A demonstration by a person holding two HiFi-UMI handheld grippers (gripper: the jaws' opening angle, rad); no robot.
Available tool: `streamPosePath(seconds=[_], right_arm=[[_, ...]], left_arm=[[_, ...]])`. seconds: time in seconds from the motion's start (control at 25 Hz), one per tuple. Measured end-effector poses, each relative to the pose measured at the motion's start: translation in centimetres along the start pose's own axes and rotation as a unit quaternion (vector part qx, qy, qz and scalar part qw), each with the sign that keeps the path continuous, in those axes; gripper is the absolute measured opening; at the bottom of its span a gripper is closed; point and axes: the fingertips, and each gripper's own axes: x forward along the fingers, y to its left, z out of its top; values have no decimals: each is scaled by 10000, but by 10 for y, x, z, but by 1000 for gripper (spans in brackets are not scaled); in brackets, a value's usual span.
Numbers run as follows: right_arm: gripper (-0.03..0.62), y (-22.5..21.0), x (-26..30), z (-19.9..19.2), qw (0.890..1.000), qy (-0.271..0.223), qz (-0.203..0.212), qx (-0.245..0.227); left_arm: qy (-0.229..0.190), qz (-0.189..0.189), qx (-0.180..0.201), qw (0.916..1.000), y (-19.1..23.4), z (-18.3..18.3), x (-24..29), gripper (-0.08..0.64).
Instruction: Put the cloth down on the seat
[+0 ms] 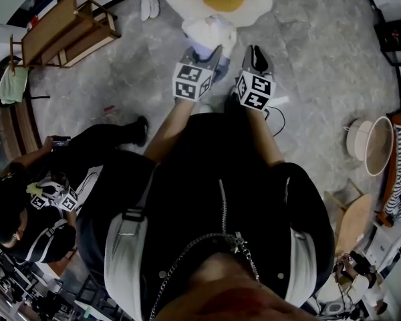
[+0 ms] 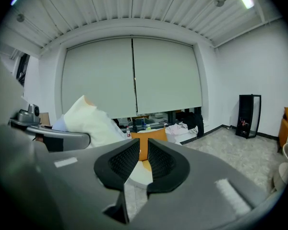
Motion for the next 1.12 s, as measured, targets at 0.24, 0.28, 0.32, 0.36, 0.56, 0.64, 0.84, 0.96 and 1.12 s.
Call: streamPosePath(seconds=[0.24,0.28,0.32,0.36,0.56,0.64,0.84,0.96,1.12], right_arm=[[37,-2,23,4,9999,58,141,47],[37,-3,27,5,9998,70,156,60],[37,-3,32,5,9998,82,181,64],[37,-2,36,5,9997,94,220,54],[37,-10,59,12,9990,132,430,-5],[37,-17,70,18,9987,143,496,-20],[37,-34,99,32,9968,222,761,-83],[37,-48,111,41,9958,246,874,-117],[37,-67,122,45,9943,296,1008,-165]], left_arm=[[103,102,22,9999,8,2,16,100],[122,124,21,9998,10,2,19,100],[135,144,19,9998,12,2,22,100],[137,166,15,9998,14,2,24,100],[134,320,-36,9994,19,7,44,100],[160,378,-50,9991,19,10,56,100],[214,608,-169,9978,21,16,86,100],[196,727,-239,9969,17,21,101,100],[223,828,-323,9958,12,24,125,100]])
